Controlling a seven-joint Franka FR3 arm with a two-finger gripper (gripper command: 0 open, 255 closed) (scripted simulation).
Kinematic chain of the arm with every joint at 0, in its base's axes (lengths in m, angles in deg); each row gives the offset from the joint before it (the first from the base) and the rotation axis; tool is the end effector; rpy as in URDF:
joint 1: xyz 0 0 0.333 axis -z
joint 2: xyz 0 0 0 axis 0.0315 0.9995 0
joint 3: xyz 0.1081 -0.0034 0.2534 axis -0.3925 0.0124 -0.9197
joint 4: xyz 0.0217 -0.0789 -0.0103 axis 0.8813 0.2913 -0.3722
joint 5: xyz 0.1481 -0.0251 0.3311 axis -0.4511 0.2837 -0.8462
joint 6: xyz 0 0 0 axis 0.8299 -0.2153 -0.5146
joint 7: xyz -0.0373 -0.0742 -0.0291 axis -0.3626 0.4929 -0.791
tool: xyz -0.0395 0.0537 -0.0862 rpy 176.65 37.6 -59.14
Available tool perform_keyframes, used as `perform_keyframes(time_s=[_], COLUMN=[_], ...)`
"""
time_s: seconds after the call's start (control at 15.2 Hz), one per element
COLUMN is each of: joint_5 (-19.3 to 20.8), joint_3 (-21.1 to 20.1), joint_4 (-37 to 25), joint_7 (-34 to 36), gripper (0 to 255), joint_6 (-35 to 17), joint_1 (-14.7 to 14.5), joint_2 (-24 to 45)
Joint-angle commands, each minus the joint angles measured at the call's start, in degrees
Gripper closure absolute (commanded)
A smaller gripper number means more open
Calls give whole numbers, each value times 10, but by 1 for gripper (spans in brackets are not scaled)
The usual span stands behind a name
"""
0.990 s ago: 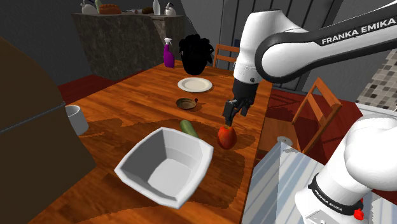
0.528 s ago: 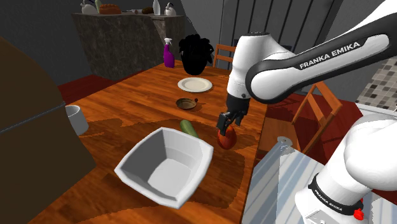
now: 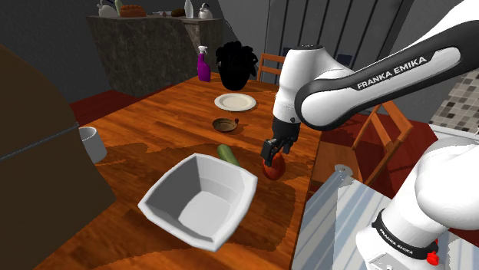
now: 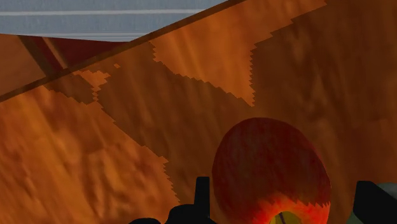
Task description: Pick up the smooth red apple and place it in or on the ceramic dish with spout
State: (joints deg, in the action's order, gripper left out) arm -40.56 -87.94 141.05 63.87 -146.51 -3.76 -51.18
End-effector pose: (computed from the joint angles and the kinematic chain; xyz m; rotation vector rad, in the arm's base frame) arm 0.3473 0.1088 0.3435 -3.1330 0.0199 -0.0822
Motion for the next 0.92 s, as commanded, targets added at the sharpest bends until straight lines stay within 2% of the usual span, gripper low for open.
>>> perform_keyframes(time_s=[0.0, 0.07, 0.13, 0.73, 0.86], joint_5=[0, 0, 0, 0, 1], joint_3=[0, 0, 0, 0, 3], joint_4=[0, 0, 0, 0, -8], joint_7=[0, 0, 0, 0, 0], gripper=[0, 0, 255, 255, 255], joint_6=[0, 0, 0, 0, 20], joint_1=[0, 0, 0, 0, 0], joint_2=[0, 0, 0, 0, -11])
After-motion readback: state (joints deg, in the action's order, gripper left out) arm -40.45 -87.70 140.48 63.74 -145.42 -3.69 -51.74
